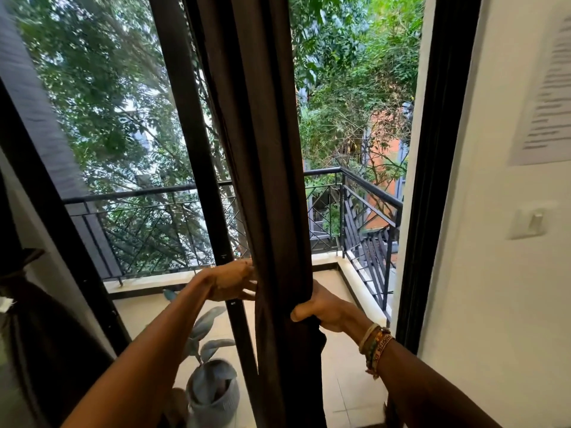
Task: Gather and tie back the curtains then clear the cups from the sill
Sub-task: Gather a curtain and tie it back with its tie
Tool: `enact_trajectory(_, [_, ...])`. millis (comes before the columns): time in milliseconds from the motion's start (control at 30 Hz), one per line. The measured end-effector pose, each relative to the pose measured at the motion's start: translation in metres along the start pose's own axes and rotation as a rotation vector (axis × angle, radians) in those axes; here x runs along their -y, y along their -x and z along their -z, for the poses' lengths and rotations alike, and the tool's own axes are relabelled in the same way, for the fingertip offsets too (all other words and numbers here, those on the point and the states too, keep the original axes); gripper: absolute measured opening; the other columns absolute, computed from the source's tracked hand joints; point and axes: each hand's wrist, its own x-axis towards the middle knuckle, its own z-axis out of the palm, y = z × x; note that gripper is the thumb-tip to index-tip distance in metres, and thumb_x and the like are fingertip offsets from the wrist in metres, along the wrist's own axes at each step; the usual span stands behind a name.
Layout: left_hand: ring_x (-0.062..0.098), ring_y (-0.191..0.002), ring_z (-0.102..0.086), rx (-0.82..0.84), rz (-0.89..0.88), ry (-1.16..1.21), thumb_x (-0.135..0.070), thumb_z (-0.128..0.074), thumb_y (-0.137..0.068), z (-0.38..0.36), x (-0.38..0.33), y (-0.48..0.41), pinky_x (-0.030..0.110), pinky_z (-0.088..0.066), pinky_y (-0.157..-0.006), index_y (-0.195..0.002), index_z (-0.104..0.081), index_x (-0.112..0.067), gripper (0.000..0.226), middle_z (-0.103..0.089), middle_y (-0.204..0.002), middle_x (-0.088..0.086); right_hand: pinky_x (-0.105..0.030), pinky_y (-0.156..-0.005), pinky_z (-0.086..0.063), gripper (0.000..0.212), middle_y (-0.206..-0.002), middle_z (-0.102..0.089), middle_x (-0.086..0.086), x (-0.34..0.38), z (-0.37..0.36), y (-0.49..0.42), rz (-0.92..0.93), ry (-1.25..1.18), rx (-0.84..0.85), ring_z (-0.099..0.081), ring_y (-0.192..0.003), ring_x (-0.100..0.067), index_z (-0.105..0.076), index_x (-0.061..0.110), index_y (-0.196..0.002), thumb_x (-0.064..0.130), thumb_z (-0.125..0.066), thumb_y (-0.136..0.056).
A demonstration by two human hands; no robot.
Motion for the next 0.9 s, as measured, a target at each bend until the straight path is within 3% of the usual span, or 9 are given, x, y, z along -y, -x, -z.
enact_trajectory(133, [0.028, -0.092, -0.065, -0.108, -0.063, -0.045, 0.006, -0.052, -0.092, -0.006, -0.001, 0.000, 0.036, -0.057, -0.080, -0.116, -0.063, 0.004, 0.027, -0.068, -0.101, 0.018, -0.031, -0.084, -0.056, 0.053, -0.102, -0.069, -0.010, 0.002, 0.000, -0.009, -0.008, 0.003, -0.067, -0.067, -0.099, -0.022, -0.065, 0.004, -0.116, -0.005, -0.063, -0.064])
enact_trajectory(233, [0.029, -0.091, -0.071, -0.273, -0.164, -0.044, 0.004, -0.060, -0.090, -0.009, -0.005, -0.001, 0.038, -0.060, -0.079, -0.089, -0.077, -0.019, 0.028, -0.076, -0.086, 0.002, -0.030, -0.082, -0.058, 0.050, -0.100, -0.071, -0.008, 0.004, -0.002, -0.016, -0.013, 0.050, -0.153, -0.068, -0.099, -0.024, -0.065, 0.009, -0.113, -0.001, -0.069, -0.063])
enact_trajectory(333, [0.020, -0.089, -0.067, -0.362, -0.314, -0.015, 0.005, -0.056, -0.093, -0.022, -0.014, 0.012, 0.039, -0.056, -0.083, -0.100, -0.067, -0.018, 0.026, -0.070, -0.094, 0.003, -0.025, -0.080, -0.056, 0.055, -0.105, -0.069, 0.001, 0.010, -0.003, -0.021, -0.021, 0.105, -0.188, -0.066, -0.100, -0.017, -0.058, 0.023, -0.114, 0.000, -0.078, -0.069])
enact_trajectory(433, [0.012, -0.084, -0.059, -0.414, -0.398, 0.040, 0.007, -0.051, -0.095, -0.028, -0.014, 0.014, 0.034, -0.053, -0.079, -0.090, -0.060, -0.020, 0.029, -0.061, -0.091, 0.000, -0.015, -0.072, -0.053, 0.058, -0.103, -0.066, 0.010, 0.015, -0.004, -0.024, -0.024, 0.206, -0.198, -0.065, -0.094, -0.007, -0.051, 0.038, -0.108, 0.004, -0.080, -0.073])
enact_trajectory(500, [0.016, -0.083, -0.057, -0.469, -0.421, 0.036, 0.005, -0.053, -0.095, -0.029, -0.013, 0.013, 0.038, -0.052, -0.079, -0.086, -0.059, -0.020, 0.027, -0.060, -0.089, 0.001, -0.012, -0.069, -0.051, 0.059, -0.100, -0.065, 0.015, 0.017, -0.005, -0.023, -0.024, 0.247, -0.225, -0.064, -0.091, -0.002, -0.050, 0.037, -0.111, 0.009, -0.083, -0.071])
enact_trajectory(567, [0.015, -0.082, -0.057, -0.515, -0.441, -0.014, 0.006, -0.055, -0.093, -0.027, -0.010, 0.013, 0.036, -0.051, -0.080, -0.091, -0.061, -0.009, 0.017, -0.058, -0.087, -0.002, -0.013, -0.070, -0.051, 0.064, -0.100, -0.066, 0.016, 0.014, -0.005, -0.022, -0.020, 0.257, -0.288, -0.065, -0.091, 0.000, -0.053, 0.031, -0.119, 0.014, -0.087, -0.068])
enact_trajectory(667, [0.018, -0.093, -0.059, -0.467, -0.465, -0.105, 0.011, -0.060, -0.089, -0.021, -0.003, 0.017, 0.041, -0.050, -0.089, -0.110, -0.059, -0.009, 0.029, -0.060, -0.094, -0.004, -0.019, -0.078, -0.055, 0.065, -0.104, -0.069, 0.015, 0.008, -0.002, -0.019, -0.105, 0.268, -0.369, -0.067, -0.095, -0.004, -0.061, 0.026, -0.121, 0.034, -0.089, -0.063])
enact_trajectory(767, [0.025, -0.103, -0.063, -0.347, -0.364, 0.006, 0.009, -0.057, -0.091, -0.015, -0.002, 0.021, 0.046, -0.053, -0.093, -0.109, -0.060, -0.020, 0.034, -0.065, -0.107, 0.005, -0.030, -0.086, -0.058, 0.073, -0.109, -0.072, 0.010, 0.002, 0.000, -0.015, -0.189, 0.394, -0.374, -0.069, -0.097, -0.009, -0.067, 0.026, -0.119, 0.064, -0.082, -0.059])
enact_trajectory(900, [0.040, -0.092, -0.061, -0.267, -0.117, 0.168, 0.008, -0.055, -0.091, -0.011, 0.011, 0.019, 0.060, -0.047, -0.097, -0.095, -0.065, 0.002, 0.012, -0.063, -0.099, 0.027, -0.036, -0.086, -0.059, 0.096, -0.108, -0.072, 0.010, 0.000, -0.005, -0.005, -0.200, 0.501, -0.477, -0.069, -0.095, -0.009, -0.067, 0.028, -0.120, 0.092, -0.062, -0.049])
